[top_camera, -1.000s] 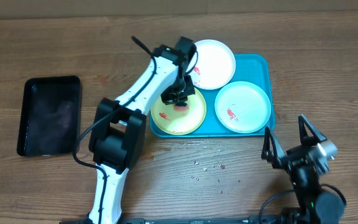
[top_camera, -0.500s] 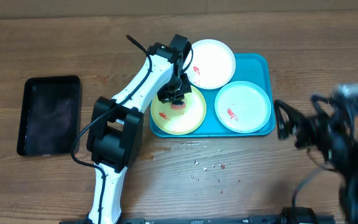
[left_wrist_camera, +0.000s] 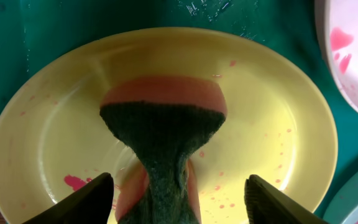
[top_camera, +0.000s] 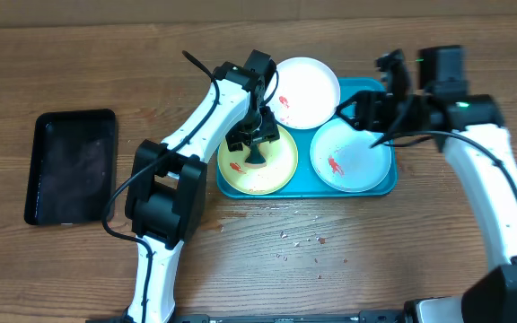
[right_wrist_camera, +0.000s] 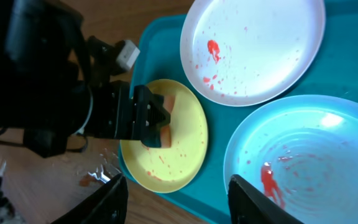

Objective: Clean dirty plates on tray and stack at the side

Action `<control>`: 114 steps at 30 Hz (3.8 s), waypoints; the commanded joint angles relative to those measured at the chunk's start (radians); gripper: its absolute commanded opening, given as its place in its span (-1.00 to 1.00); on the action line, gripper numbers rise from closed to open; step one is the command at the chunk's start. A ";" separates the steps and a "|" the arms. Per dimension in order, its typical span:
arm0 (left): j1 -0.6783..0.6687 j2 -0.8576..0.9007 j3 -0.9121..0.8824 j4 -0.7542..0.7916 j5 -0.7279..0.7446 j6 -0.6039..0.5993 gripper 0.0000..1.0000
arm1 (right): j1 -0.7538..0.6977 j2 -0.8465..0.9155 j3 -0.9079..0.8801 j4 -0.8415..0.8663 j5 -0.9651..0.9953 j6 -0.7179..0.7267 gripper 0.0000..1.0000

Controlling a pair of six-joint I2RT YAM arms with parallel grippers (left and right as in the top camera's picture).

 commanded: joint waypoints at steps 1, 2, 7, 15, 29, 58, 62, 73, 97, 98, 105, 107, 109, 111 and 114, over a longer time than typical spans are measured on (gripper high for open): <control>0.008 -0.014 0.008 -0.001 0.004 0.013 0.25 | 0.100 0.041 0.021 0.015 0.153 0.016 0.05; 0.008 -0.014 0.008 -0.001 0.004 0.013 0.20 | 0.141 0.068 0.026 0.016 0.185 -0.004 0.08; 0.014 -0.014 0.008 -0.011 0.008 0.011 0.06 | 0.190 0.145 0.027 0.078 0.246 0.057 0.03; 0.031 -0.014 0.008 -0.030 0.008 0.013 0.08 | 0.190 0.276 0.093 0.064 0.187 0.082 -0.16; 0.031 -0.014 0.008 -0.044 0.008 0.013 0.09 | 0.208 0.374 0.114 0.129 0.187 0.083 0.19; 0.029 -0.013 0.008 -0.038 0.008 0.013 0.28 | 0.279 0.521 0.083 0.150 0.304 0.090 -0.35; 0.027 -0.001 0.006 -0.024 0.008 0.013 0.28 | 0.279 0.521 0.051 0.176 0.303 0.136 -0.37; 0.023 0.063 0.006 -0.010 0.023 0.013 -0.62 | 0.279 0.521 0.050 0.178 0.304 0.137 -0.41; -0.037 0.080 -0.007 -0.025 0.014 0.013 -0.92 | 0.279 0.521 0.050 0.178 0.304 0.140 -0.41; -0.043 0.083 -0.012 -0.026 -0.011 0.013 -0.92 | 0.279 0.521 0.050 0.177 0.304 0.140 -0.41; -0.047 0.083 -0.061 -0.071 -0.222 0.013 -0.92 | 0.279 0.521 0.050 0.177 0.304 0.140 -0.41; -0.046 0.083 -0.066 -0.112 -0.336 0.013 -0.92 | 0.279 0.521 0.050 0.177 0.304 0.140 -0.41; -0.046 0.083 -0.066 -0.140 -0.400 0.013 -0.92 | 0.279 0.521 0.050 0.177 0.304 0.140 -0.42; -0.044 0.083 -0.058 -0.170 -0.451 0.013 -0.92 | 0.279 0.521 0.050 0.177 0.304 0.140 -0.41; -0.040 0.083 -0.024 -0.203 -0.462 0.012 -0.92 | 0.279 0.521 0.050 0.177 0.304 0.140 -0.41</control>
